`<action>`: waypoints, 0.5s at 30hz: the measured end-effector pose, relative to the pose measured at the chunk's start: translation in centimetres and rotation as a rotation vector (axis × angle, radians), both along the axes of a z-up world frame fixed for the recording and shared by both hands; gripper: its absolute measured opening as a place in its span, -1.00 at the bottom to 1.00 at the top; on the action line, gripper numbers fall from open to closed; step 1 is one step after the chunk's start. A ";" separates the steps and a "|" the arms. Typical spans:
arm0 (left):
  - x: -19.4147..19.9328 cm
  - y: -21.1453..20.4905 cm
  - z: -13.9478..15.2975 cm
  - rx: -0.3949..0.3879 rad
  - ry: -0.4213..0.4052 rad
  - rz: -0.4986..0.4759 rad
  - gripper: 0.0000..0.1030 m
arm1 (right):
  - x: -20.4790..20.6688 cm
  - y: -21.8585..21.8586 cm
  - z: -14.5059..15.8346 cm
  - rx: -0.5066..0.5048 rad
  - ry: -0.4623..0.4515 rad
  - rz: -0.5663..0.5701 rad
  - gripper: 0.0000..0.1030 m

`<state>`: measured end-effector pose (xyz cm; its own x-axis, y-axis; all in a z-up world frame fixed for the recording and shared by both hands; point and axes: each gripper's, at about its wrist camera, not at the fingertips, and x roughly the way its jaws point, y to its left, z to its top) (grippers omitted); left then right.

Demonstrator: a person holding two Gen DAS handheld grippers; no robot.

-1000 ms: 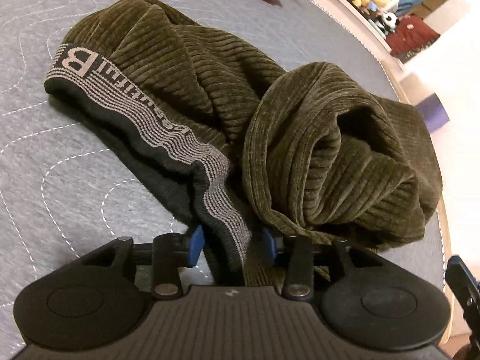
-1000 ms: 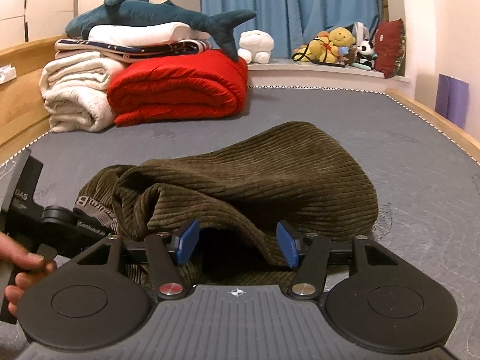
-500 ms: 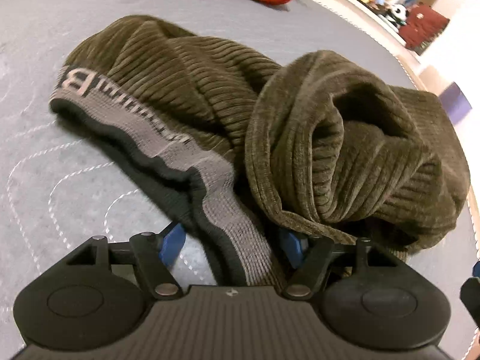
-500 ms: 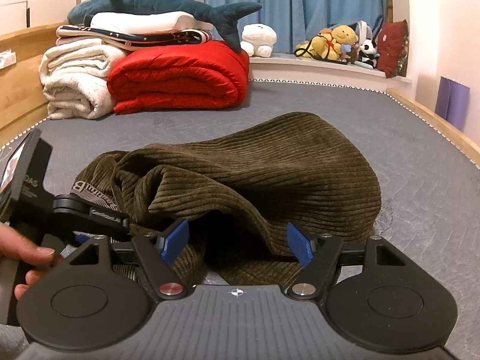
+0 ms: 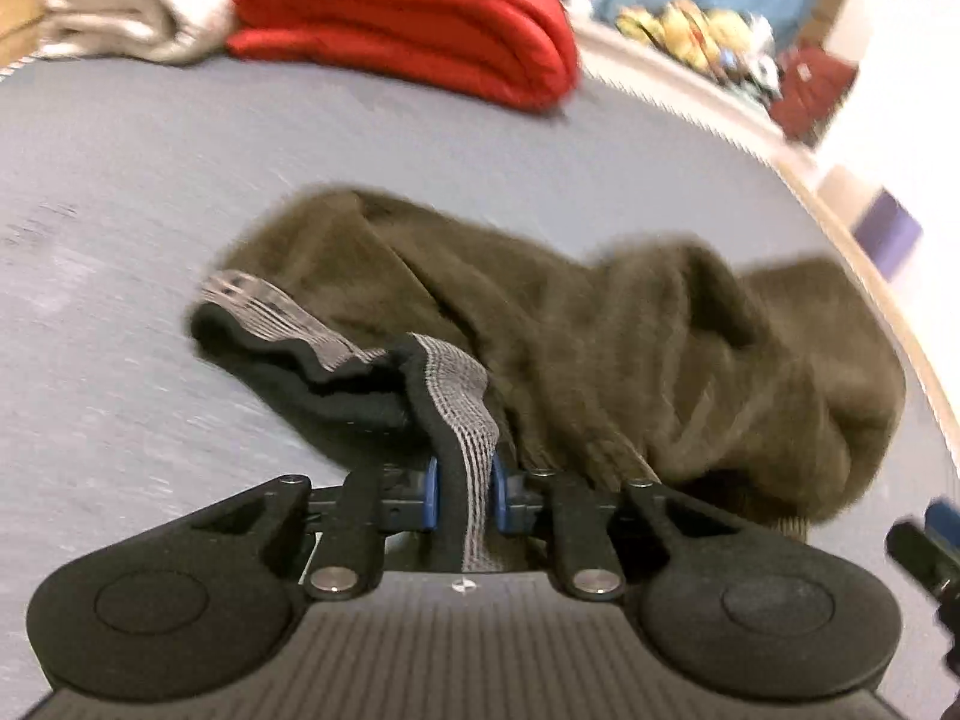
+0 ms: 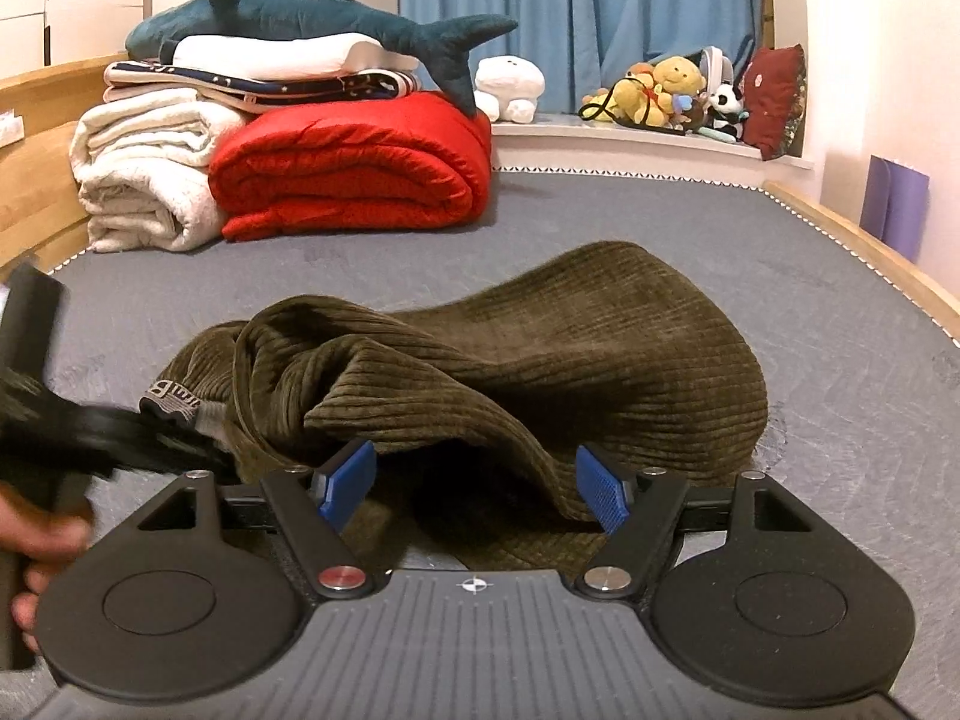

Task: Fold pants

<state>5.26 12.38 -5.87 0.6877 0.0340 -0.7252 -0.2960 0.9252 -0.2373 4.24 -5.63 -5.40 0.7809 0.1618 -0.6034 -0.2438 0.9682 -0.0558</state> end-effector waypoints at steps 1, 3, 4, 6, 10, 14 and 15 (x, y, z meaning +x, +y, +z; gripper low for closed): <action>-0.7 0.9 0.7 -0.003 -0.013 0.031 -0.68 | -0.2 0.2 0.0 0.000 -0.005 0.003 0.52; -2.4 3.0 2.3 -0.004 -0.044 0.103 -0.69 | -0.5 0.4 0.0 -0.004 -0.009 0.011 0.53; -3.2 3.8 3.1 0.010 -0.061 0.131 -0.71 | -0.6 0.6 0.0 -0.008 -0.011 0.014 0.53; -5.0 5.8 4.8 0.061 -0.097 0.207 -0.73 | -0.8 0.7 0.1 -0.014 -0.016 0.015 0.53; -7.4 10.3 6.0 0.091 -0.088 0.363 -0.75 | -0.8 0.6 0.4 -0.019 -0.031 0.000 0.53; -7.5 12.4 3.4 -0.015 0.068 0.448 -0.73 | -0.5 -0.2 1.1 0.012 -0.057 -0.046 0.53; -7.4 12.7 2.8 -0.029 0.098 0.465 -0.71 | -0.5 -0.4 1.3 0.015 -0.067 -0.060 0.53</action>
